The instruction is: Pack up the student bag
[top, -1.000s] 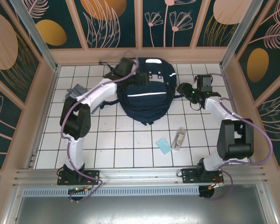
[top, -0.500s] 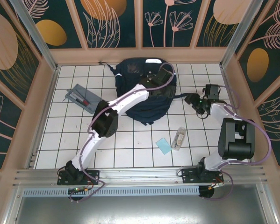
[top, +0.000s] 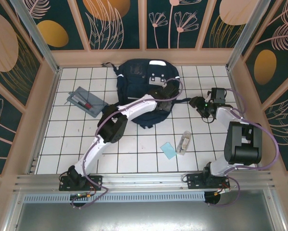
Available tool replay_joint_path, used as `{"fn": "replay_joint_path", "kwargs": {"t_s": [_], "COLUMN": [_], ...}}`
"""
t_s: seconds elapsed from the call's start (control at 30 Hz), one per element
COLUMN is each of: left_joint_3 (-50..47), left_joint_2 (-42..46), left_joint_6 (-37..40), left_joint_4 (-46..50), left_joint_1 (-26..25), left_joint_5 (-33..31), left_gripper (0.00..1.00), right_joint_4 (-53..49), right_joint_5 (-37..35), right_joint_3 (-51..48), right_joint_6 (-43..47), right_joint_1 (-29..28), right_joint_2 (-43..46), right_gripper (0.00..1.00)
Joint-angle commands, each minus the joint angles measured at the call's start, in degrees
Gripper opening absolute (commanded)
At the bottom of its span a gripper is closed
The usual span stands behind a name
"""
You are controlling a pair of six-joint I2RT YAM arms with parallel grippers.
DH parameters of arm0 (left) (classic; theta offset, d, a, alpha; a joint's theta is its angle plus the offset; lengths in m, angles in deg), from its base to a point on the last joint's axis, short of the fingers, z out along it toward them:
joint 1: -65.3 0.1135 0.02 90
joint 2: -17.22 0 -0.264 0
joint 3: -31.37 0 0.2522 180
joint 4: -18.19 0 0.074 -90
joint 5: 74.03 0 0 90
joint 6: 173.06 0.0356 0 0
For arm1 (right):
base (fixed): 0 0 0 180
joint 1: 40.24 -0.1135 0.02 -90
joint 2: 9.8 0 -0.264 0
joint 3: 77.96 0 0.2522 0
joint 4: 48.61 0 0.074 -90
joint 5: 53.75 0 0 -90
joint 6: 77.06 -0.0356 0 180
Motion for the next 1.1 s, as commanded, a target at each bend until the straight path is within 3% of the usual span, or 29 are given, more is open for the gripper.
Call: {"fn": "replay_joint_path", "kwargs": {"t_s": [0.0, 0.17, 0.27, 0.33, 0.63, 1.07], "left_joint_3": [-10.5, -27.4, -35.5, -39.1, -46.3, -49.6], "left_joint_2": [5.4, 19.6, 25.9, 28.6, 32.2, 31.5], "left_joint_6": [2.6, 6.7, 8.9, 8.8, 8.1, 3.3], "left_joint_4": [0.8, -14.0, -20.0, -22.2, -25.1, -26.9], "left_joint_1": [1.2, 1.2, 1.4, 1.8, 2.7, 4.3], "left_joint_5": [-3.0, 3.7, 5.5, 5.7, 7.7, 11.3], "left_gripper": [0.00, 0.00, 0.00, 0.00, 0.00, 0.00], "right_joint_4": [2.8, 1.5, -1.2, -2.7, -13.6, -21.9], "right_joint_5": [2.6, 1.3, 2.3, 3.6, -0.2, -18.8], "right_joint_3": [1.2, 8.5, 16.1, 21.2, 40.5, 44.8], "right_joint_6": [-0.4, 3.5, 7.3, 8.4, 19.9, 30.6], "right_joint_1": [-0.3, -5.1, -8.6, -10.5, -19.5, -26.9], "right_joint_2": [1.1, -2.0, -6.6, -10.6, -26.8, -34.6], "right_gripper": [0.59, 0.53, 0.34, 0.31, 0.27, 0.20]}}
